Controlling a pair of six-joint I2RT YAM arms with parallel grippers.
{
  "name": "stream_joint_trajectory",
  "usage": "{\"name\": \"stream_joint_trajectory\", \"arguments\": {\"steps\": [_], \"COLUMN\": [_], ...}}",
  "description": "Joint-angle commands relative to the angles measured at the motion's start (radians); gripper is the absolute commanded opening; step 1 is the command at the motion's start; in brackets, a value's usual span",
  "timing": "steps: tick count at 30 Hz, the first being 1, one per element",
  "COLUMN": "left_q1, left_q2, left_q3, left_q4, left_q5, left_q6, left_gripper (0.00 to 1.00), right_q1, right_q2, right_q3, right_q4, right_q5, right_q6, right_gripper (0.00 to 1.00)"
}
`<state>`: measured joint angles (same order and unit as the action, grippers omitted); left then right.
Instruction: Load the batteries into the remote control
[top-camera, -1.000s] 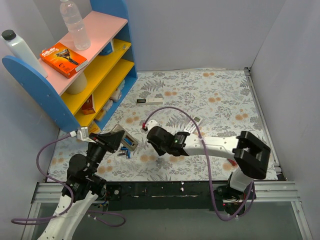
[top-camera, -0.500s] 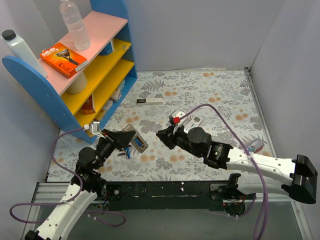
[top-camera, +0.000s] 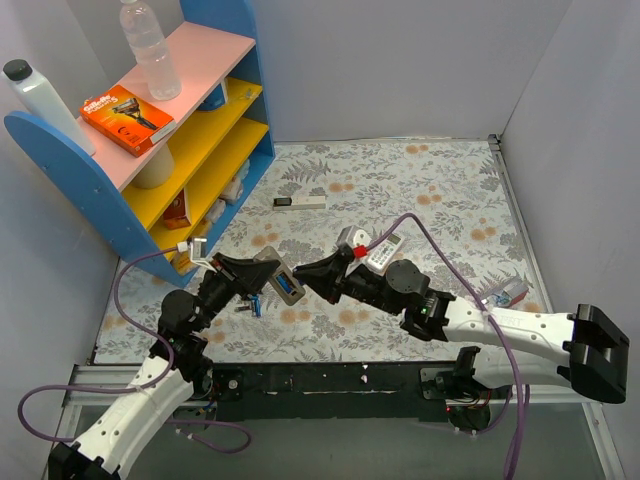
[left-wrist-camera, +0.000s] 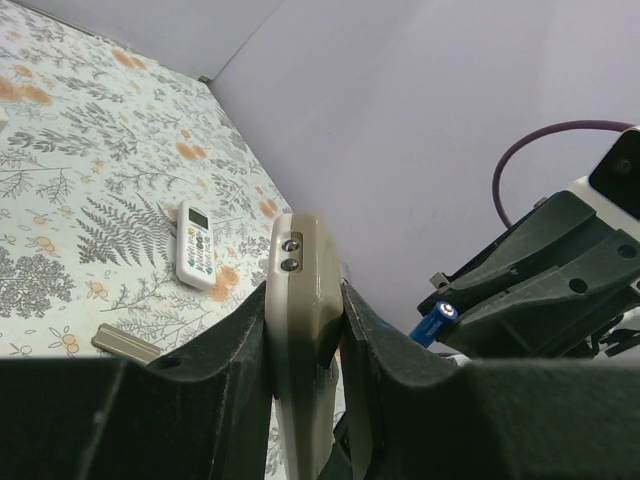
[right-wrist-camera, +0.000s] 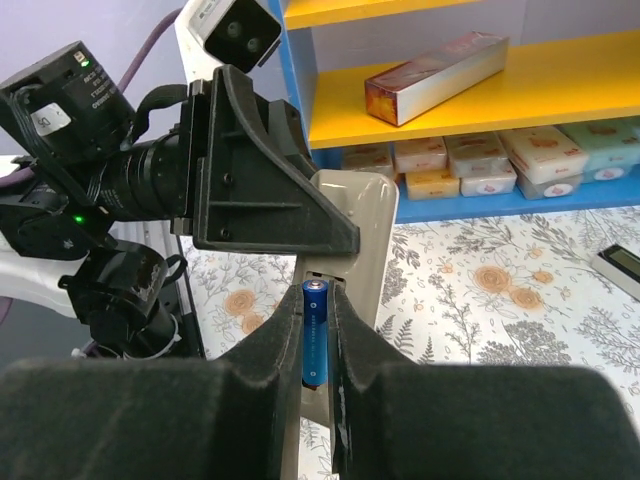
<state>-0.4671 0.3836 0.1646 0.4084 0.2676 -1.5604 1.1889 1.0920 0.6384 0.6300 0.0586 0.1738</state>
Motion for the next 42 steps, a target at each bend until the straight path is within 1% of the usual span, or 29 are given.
{"name": "stream_joint_trajectory", "arguments": {"steps": [1, 12, 28, 31, 32, 35, 42], "left_q1": [0.001, -0.002, -0.001, -0.001, -0.002, -0.002, -0.001], "left_q2": [0.018, 0.023, 0.021, 0.018, 0.02, 0.018, 0.031], "left_q3": [-0.004, -0.027, -0.03, -0.027, -0.027, -0.028, -0.036], "left_q4": [0.087, 0.142, 0.181, 0.176, 0.172, 0.168, 0.173], "left_q5": [0.039, 0.045, 0.045, 0.045, 0.045, 0.042, 0.053], "left_q6": [-0.015, -0.059, -0.115, -0.115, -0.113, -0.109, -0.107], "left_gripper": [0.0, 0.0, 0.0, 0.0, 0.0, 0.0, 0.0], "right_q1": [0.005, 0.005, 0.009, 0.008, 0.008, 0.011, 0.011], "right_q2": [0.034, 0.108, 0.17, 0.172, 0.169, 0.16, 0.155], "right_q3": [0.001, -0.009, -0.037, -0.037, -0.036, -0.039, -0.034], "right_q4": [0.135, 0.23, 0.263, 0.251, 0.244, 0.235, 0.211], "right_q5": [-0.049, -0.051, -0.051, -0.048, -0.048, -0.046, -0.017], "right_q6": [-0.03, -0.054, -0.115, -0.129, -0.129, -0.129, -0.134], "right_gripper": [0.01, 0.01, 0.02, 0.09, 0.13, 0.21, 0.3]}}
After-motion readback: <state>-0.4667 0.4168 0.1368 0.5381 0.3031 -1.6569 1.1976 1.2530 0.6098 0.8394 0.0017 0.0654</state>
